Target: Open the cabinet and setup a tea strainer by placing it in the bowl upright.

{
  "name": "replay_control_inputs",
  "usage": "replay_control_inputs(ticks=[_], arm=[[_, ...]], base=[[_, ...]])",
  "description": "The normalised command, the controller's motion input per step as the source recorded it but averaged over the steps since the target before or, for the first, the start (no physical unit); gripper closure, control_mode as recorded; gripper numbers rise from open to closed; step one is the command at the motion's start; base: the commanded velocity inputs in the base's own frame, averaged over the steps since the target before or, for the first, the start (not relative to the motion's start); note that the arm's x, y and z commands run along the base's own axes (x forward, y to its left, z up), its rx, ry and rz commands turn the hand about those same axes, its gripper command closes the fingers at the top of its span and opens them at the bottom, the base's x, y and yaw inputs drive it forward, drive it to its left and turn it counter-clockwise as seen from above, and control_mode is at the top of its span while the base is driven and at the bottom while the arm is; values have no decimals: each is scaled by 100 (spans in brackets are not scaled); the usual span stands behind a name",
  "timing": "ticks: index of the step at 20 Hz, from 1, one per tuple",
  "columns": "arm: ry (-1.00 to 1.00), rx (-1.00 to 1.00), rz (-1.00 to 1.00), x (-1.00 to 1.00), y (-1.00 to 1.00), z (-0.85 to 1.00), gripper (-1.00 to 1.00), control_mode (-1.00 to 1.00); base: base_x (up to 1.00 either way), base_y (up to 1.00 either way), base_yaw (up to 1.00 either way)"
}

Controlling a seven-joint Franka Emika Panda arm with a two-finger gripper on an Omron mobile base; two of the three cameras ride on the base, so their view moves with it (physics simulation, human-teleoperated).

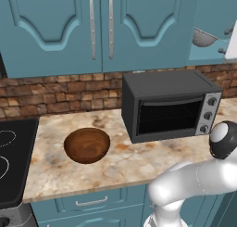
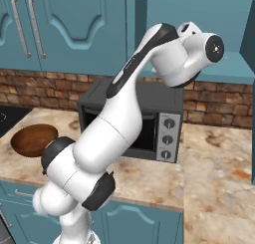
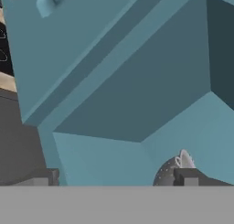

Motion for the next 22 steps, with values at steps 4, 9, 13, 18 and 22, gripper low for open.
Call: replay_control_inputs(ticks=[4,9,13,18,22], arm=[[3,0,0,22,-1,0,-100,-100],[0,0,0,17,-1,-1,-100,-100],[2,0,0,39,-1,-7,-100,-100],[5,0,0,41,-16,-3,-100,-100],[4,0,0,31,-29,0,-100,-100]], base=[[0,0,0],[0,0,0],[0,0,0],[0,0,0],[0,0,0]])
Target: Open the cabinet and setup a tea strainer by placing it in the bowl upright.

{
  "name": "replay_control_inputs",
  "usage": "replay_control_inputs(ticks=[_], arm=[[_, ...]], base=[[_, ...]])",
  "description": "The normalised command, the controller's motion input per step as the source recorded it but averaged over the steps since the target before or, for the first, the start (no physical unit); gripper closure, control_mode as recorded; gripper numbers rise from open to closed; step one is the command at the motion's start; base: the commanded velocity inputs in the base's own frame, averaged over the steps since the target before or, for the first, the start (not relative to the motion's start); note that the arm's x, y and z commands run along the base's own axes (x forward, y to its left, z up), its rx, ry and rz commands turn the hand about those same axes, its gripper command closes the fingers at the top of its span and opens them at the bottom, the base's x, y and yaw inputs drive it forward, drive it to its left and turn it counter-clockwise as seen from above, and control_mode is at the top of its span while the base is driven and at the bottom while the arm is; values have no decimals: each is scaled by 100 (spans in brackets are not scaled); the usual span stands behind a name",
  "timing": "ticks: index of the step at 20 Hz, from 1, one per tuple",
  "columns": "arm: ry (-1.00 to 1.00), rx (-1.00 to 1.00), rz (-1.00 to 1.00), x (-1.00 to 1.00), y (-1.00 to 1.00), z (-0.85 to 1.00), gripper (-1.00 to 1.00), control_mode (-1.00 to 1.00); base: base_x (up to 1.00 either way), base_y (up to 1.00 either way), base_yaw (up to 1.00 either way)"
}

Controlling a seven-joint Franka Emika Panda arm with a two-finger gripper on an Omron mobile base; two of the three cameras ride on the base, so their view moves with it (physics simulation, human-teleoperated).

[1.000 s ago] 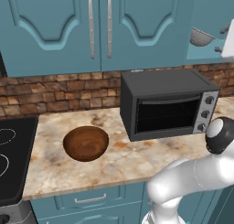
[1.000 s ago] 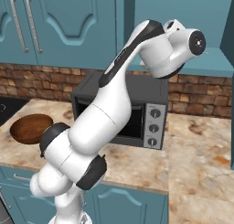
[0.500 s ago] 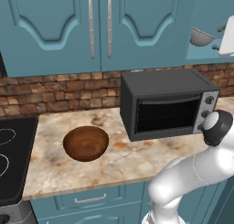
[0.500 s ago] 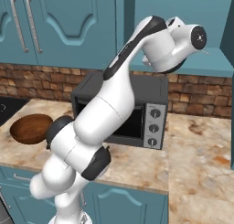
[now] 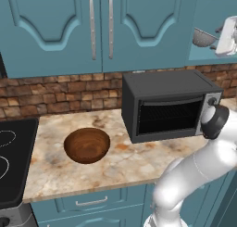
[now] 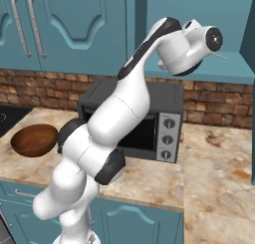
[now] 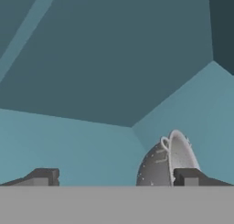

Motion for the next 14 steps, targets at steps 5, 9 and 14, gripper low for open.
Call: replay_control_inputs(ticks=[5,9,14], arm=[[5,0,0,30,-24,0,-100,-100],[5,-3,-4,35,-32,0,-100,-100],[3,-3,-5,24,-46,0,-100,-100]], base=[[0,0,0],[0,0,0],[0,0,0]])
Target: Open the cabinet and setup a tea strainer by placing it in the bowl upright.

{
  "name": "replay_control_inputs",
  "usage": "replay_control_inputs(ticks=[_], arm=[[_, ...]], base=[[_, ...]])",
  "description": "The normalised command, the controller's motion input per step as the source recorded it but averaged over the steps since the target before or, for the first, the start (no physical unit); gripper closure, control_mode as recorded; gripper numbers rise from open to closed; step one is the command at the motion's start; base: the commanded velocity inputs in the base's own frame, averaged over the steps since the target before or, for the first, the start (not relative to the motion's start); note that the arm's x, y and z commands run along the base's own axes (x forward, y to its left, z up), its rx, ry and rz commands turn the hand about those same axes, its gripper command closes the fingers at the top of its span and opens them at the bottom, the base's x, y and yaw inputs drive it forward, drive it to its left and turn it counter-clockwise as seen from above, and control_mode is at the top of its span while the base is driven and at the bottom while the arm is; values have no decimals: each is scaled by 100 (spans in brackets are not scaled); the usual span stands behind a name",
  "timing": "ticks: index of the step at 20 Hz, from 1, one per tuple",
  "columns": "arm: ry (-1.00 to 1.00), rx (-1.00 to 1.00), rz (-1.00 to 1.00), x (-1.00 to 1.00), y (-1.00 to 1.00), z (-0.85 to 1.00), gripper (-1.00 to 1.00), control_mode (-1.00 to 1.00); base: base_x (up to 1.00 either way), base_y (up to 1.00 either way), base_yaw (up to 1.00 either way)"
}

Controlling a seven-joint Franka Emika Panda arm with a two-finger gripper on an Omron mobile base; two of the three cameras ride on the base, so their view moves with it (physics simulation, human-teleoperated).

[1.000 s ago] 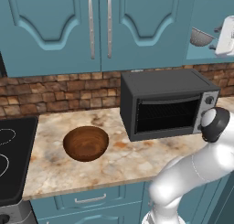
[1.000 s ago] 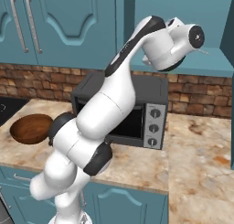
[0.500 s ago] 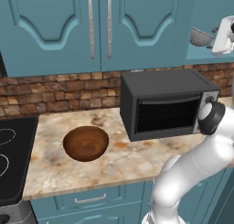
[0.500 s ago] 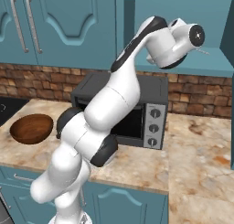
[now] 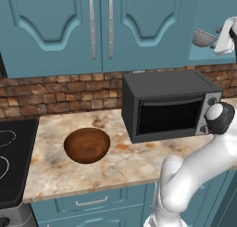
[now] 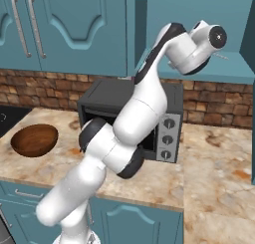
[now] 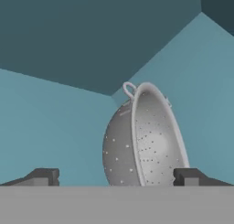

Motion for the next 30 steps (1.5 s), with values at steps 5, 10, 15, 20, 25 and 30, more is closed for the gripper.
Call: replay_control_inputs(ticks=[5,10,15,20,25,30], arm=[[3,-2,-1,15,-14,0,-100,-100],[9,-5,0,26,0,0,-100,-100],[6,-2,0,17,0,0,-100,-100],[0,0,0,11,0,0,-100,-100],[0,0,2,2,0,0,-100,-100],[1,0,1,0,9,-5,100,-100]], base=[[0,0,0],[0,0,0],[0,0,0],[0,0,0],[0,0,0],[0,0,0]])
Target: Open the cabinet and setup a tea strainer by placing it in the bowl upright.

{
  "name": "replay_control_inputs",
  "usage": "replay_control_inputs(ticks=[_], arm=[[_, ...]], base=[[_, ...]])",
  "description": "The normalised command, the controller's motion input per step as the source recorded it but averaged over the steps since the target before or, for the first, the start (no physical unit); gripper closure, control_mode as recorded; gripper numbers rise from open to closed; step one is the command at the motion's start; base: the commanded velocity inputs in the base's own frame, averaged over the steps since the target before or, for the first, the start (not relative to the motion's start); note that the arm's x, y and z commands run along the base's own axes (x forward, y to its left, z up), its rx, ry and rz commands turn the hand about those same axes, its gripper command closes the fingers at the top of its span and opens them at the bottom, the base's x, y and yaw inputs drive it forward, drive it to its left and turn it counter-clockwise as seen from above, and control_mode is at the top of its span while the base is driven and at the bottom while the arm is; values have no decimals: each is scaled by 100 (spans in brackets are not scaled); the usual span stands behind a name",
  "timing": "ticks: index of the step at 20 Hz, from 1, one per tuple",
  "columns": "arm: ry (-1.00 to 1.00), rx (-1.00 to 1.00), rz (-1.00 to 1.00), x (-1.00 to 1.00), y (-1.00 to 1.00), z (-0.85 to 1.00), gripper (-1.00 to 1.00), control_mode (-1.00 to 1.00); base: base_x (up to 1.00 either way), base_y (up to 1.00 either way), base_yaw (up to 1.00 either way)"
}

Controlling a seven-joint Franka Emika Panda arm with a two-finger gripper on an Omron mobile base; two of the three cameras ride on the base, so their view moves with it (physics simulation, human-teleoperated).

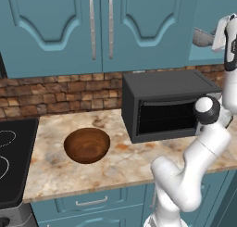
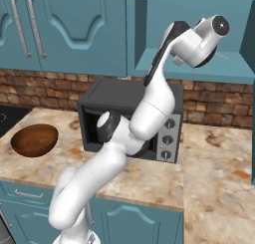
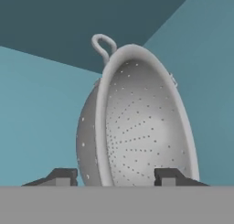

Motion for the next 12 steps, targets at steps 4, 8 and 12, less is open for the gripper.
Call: replay_control_inputs(ticks=[4,8,12], arm=[[1,0,1,0,20,-7,100,-100],[0,0,0,0,11,-1,100,-100],[-3,0,0,-11,8,0,100,-100]], base=[[0,0,0],[0,0,0],[0,0,0]])
